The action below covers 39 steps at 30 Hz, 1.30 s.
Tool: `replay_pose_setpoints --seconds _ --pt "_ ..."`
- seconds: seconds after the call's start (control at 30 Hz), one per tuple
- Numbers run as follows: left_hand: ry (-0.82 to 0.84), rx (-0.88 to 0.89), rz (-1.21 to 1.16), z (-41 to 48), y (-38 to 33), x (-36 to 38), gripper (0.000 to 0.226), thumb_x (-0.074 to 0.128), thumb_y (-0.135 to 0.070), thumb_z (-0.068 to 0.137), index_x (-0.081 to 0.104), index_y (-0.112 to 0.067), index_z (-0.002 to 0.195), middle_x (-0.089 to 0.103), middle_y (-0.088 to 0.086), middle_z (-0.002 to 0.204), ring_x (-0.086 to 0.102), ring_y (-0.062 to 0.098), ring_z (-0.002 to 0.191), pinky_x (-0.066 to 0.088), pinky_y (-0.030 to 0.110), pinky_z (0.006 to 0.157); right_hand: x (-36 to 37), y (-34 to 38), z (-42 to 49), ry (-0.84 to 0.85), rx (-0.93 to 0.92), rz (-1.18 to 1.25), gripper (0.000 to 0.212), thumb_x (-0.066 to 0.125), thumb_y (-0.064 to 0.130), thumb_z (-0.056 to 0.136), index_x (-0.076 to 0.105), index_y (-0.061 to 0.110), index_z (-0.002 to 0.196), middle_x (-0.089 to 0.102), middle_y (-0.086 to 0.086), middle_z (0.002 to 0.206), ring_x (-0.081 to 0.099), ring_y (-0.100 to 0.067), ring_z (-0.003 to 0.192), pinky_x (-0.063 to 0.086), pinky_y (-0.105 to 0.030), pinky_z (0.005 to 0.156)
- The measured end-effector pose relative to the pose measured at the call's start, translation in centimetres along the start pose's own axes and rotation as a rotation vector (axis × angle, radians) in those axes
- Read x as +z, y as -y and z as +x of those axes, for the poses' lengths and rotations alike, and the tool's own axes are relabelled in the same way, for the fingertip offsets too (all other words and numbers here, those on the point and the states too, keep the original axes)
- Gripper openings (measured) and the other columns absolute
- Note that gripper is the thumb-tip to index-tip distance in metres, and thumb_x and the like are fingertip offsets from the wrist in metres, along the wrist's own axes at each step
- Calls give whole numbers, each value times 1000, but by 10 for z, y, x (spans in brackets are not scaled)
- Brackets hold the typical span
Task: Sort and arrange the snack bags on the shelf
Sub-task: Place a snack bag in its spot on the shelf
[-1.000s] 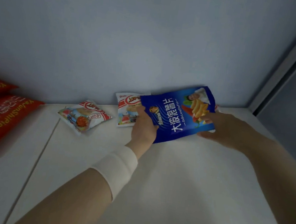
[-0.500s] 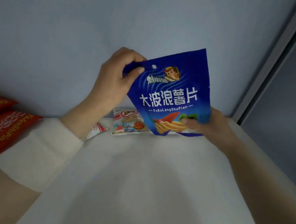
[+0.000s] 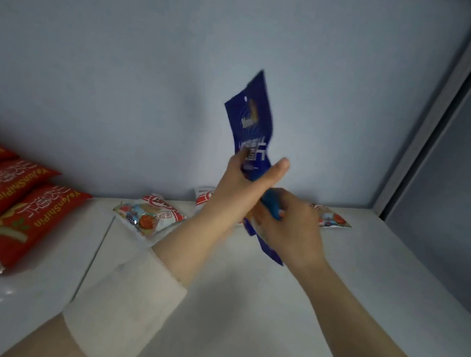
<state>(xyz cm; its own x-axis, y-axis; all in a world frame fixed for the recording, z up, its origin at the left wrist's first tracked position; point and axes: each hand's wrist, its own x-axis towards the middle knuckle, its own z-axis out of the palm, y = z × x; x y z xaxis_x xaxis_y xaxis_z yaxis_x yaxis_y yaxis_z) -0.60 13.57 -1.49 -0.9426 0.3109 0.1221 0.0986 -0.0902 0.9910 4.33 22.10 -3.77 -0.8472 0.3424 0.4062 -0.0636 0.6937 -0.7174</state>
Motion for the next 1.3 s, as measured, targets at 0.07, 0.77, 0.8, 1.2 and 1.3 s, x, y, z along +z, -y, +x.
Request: replay_pose_setpoints --seconds 0.07,0.77,0.8,1.2,1.3 --pt "-90 -12 -76 6 -6 -4 60 72 -41 76 43 -22 126 60 -1 119 60 19 106 49 36 92 2 5 -6 104 -89 35 43 63 37 82 60 22 122 69 4 103 64 -15 99 51 -26 85" --pt "-212 -8 -72 -21 -17 -57 62 62 -38 84 29 -28 136 49 -2 129 52 11 114 48 39 95 -6 12 7 -10 18 55 33 62 26 86 61 16 118 70 -2 103 64 -15 85 46 -17 61" --pt "-125 -25 -83 -23 -19 -52 56 62 -38 84 33 -27 131 54 -4 123 56 8 106 51 38 91 1 18 2 -46 -65 -64 36 62 26 87 60 18 122 71 -4 104 65 -19 87 43 -19 63" --pt "-283 -47 27 -16 -33 -155 24 56 -10 91 57 -9 115 66 1 91 64 16 81 52 33 80 29 91 1 671 -265 123 25 65 36 81 55 48 100 54 24 102 51 -2 110 45 -11 81" --pt "-360 -76 102 -23 -45 -202 33 57 -12 91 56 -4 123 65 8 105 62 17 82 51 30 81 44 112 14 728 -300 111 17 64 35 82 56 47 91 58 20 101 54 -4 103 46 -16 81"
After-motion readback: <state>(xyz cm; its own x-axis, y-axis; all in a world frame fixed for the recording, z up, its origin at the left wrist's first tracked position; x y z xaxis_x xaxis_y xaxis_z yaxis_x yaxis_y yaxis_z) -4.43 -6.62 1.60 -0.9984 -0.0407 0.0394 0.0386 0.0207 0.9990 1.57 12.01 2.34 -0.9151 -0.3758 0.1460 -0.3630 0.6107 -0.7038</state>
